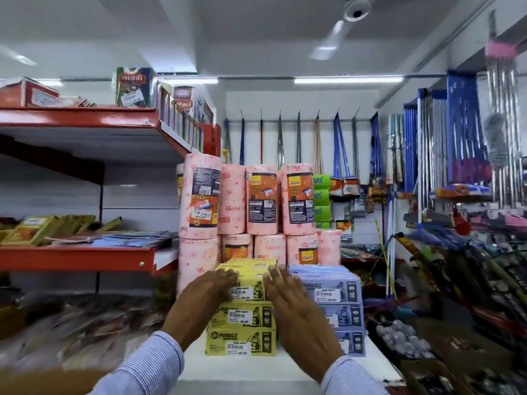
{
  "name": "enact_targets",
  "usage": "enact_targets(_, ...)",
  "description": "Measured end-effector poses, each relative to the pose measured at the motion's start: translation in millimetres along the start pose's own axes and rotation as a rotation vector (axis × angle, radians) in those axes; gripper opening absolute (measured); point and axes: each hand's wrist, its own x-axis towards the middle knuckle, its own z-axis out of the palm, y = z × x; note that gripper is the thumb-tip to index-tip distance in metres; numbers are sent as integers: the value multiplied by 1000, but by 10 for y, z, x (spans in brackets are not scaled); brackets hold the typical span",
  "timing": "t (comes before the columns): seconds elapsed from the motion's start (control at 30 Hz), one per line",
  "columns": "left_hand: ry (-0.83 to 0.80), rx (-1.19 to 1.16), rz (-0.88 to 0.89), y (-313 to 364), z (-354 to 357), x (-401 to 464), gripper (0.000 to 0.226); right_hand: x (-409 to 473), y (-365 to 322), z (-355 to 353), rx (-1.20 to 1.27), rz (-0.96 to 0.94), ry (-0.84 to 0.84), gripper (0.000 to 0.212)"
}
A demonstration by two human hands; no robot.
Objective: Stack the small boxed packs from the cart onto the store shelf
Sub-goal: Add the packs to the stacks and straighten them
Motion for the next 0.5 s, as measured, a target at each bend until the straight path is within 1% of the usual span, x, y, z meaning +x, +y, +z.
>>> enact_targets(0.03,14,-1,12,-13,20,-32,45,12,-71,98,10,-6,-1,84)
enact_targets(0.13,34,11,32,-72,69,-78,48,75,-190,268,33,7,16,83)
enact_targets(0.23,66,34,51,-135,114,-75,49,123,-244,328,73,52,-19,99)
enact_targets(0.27,77,42,53,-146,127,-76,49,131,-254,339,74,53,-27,101)
enact_targets(0.4,98,99,87,-204,204,-113,52,140,-283,336,66,57,-55,99)
enact_targets(0.5,97,289,160,-278,287,-146,51,117,-290,302,74,44,-64,96)
